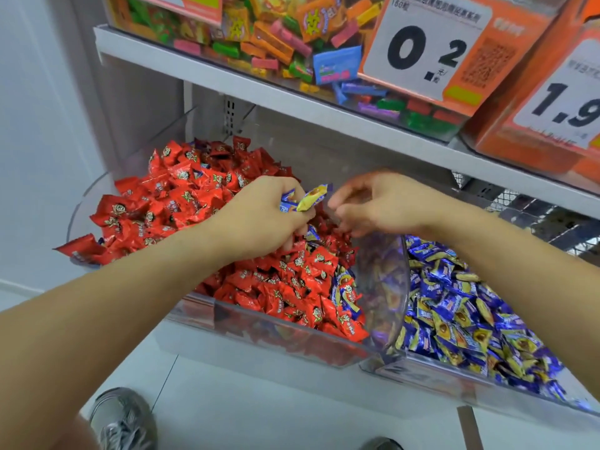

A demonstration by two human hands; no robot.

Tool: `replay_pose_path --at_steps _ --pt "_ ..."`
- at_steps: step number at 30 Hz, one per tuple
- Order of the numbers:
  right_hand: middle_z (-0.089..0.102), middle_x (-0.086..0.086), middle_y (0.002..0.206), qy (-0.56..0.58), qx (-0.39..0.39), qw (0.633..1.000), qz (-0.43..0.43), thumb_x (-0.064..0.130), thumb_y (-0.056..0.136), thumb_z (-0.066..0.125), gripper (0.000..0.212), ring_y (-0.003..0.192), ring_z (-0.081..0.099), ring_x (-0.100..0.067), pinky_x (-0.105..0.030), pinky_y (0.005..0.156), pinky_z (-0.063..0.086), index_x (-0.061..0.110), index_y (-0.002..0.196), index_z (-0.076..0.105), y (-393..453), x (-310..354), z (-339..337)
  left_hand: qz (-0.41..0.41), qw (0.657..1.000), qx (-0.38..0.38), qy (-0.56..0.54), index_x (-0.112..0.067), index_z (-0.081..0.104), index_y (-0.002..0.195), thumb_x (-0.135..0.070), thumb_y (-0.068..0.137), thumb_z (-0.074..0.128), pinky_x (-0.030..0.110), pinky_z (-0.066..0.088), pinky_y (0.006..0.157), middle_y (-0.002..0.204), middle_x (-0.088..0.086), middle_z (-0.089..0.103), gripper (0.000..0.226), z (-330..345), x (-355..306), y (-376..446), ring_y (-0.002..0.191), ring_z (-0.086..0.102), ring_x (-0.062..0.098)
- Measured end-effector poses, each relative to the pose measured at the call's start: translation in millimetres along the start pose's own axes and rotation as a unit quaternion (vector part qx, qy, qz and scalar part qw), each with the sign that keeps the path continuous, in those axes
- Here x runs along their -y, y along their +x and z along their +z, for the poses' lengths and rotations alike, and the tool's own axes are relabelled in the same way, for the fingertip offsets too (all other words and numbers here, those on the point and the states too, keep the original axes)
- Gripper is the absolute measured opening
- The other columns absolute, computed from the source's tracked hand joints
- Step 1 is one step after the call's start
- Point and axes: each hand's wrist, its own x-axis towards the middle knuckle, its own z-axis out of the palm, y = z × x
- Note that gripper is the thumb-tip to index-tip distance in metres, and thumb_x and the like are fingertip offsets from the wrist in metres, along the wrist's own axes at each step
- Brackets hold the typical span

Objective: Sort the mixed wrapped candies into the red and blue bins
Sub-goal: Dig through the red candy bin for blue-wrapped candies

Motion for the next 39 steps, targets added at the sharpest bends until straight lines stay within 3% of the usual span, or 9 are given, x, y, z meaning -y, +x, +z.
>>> replay_pose_path --at_steps 4,8,14,19,23,26,30,34,39 --pt "0.067 0.011 0.108 -0.390 0.155 0.908 -0.019 0.050 0.065 0.089 0.065 0.093 0.065 -0.012 -0.028 0.085 0.052 0.028 0.121 0.062 5 7 10 -0.011 0.995 0.066 0.069 -0.010 0.058 0.081 -0.018 0.096 0.059 0.019 0.038 0.043 0.068 0.005 0.070 0.017 0 1 -2 0.046 0.060 0.012" --pt "0.051 0.006 0.141 -0.443 0.257 0.858 0.040 0.057 0.051 0.092 0.108 0.126 0.052 -0.021 -0.037 0.106 0.045 0.025 0.143 0.045 18 9 32 -0.029 0.992 0.095 0.076 -0.010 0.060 0.085 -0.021 0.096 0.060 0.017 0.038 0.042 0.069 0.003 0.071 0.016 0 2 -1 0.049 0.062 0.013" --pt "0.053 0.008 0.094 -0.450 0.245 0.858 -0.015 0.041 0.057 0.095 0.072 0.088 0.054 -0.018 -0.032 0.074 0.048 0.024 0.108 0.048 24 -2 35 -0.051 0.992 0.103 0.056 -0.009 0.060 0.085 -0.020 0.096 0.060 0.027 0.044 0.050 0.072 0.008 0.073 0.016 -1 4 1 0.056 0.065 0.021" --pt "0.056 0.007 0.084 -0.455 0.235 0.858 -0.028 0.033 0.062 0.093 0.060 0.079 0.055 -0.019 -0.032 0.068 0.046 0.023 0.108 0.056 24 -3 29 -0.055 0.993 0.098 0.035 -0.005 0.061 0.090 -0.017 0.097 0.059 0.023 0.044 0.044 0.079 0.013 0.072 0.014 -1 0 0 0.053 0.063 0.018" --pt "0.074 0.003 0.075 -0.374 0.227 0.899 -0.013 0.028 0.067 0.091 0.041 0.066 0.068 -0.014 -0.027 0.064 0.050 0.022 0.095 0.061 24 -4 21 -0.069 0.992 0.105 0.003 -0.004 0.063 0.095 -0.017 0.096 0.060 0.024 0.043 0.044 0.080 0.013 0.071 0.014 -4 2 -1 0.056 0.063 0.019" --pt "0.072 0.000 0.099 -0.301 0.161 0.939 -0.050 0.028 0.070 0.090 0.054 0.086 0.071 -0.018 -0.036 0.081 0.058 0.025 0.115 0.060 16 2 10 -0.078 0.991 0.103 -0.022 -0.002 0.063 0.097 -0.015 0.096 0.060 0.023 0.040 0.041 0.078 0.014 0.071 0.013 -4 3 0 0.055 0.063 0.019" --pt "0.070 -0.024 0.091 0.080 0.092 0.987 -0.105 0.013 0.085 0.076 0.033 0.073 0.072 -0.029 -0.042 0.071 0.062 0.008 0.115 0.061 1 14 9 -0.072 0.992 0.097 -0.030 -0.004 0.063 0.092 -0.012 0.095 0.061 0.023 0.040 0.042 0.079 0.016 0.071 0.010 -3 2 0 0.055 0.063 0.020" --pt "0.070 -0.018 0.072 0.100 0.007 0.984 -0.147 0.011 0.087 0.074 0.012 0.059 0.067 -0.020 -0.031 0.059 0.059 0.000 0.091 0.070 4 11 24 -0.044 0.993 0.105 -0.006 -0.012 0.066 0.090 -0.023 0.087 0.073 0.027 0.045 0.049 0.068 0.011 0.071 0.014 -4 0 -3 0.055 0.062 0.017" --pt "0.071 -0.021 0.076 0.082 -0.040 0.990 -0.107 0.041 0.097 0.059 0.042 0.063 0.062 -0.021 -0.036 0.065 0.055 0.004 0.087 0.075 7 7 23 -0.027 0.995 0.093 0.015 -0.007 0.064 0.085 -0.040 0.094 0.062 0.025 0.045 0.047 0.060 0.000 0.069 0.034 -1 -1 -3 0.050 0.060 0.013"
